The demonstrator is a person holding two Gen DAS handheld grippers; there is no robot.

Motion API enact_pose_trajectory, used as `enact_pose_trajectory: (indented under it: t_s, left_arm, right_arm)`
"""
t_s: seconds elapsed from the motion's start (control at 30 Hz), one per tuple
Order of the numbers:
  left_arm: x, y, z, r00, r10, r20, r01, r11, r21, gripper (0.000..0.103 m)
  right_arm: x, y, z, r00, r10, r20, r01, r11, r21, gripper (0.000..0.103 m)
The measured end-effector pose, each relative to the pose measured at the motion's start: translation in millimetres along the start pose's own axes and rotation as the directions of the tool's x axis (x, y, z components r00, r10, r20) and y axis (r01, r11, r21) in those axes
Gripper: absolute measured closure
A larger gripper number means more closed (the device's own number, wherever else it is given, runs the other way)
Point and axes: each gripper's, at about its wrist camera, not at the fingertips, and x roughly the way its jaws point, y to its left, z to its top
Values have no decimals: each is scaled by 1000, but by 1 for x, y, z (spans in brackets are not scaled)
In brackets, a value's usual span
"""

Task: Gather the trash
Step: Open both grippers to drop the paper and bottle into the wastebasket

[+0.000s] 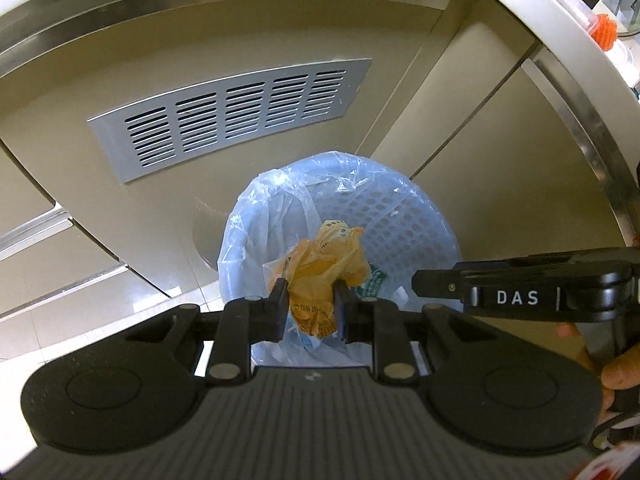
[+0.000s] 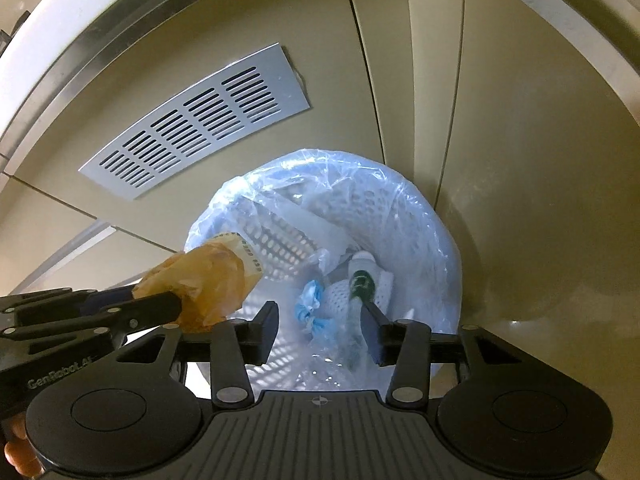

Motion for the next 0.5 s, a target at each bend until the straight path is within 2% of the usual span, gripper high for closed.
enact_pose_trajectory:
  t_s: [0.3, 0.5]
  left_arm:
    - [8, -5, 5, 1000, -5, -3, 5, 1000, 16, 81]
    - [12, -9, 8, 1000, -8, 18, 7, 999, 39, 76]
  right_arm:
    - [-3, -6, -2, 1000, -24, 4, 24, 1000, 14, 57]
    - [-7, -6, -3, 999, -35, 23, 34, 999, 18, 54]
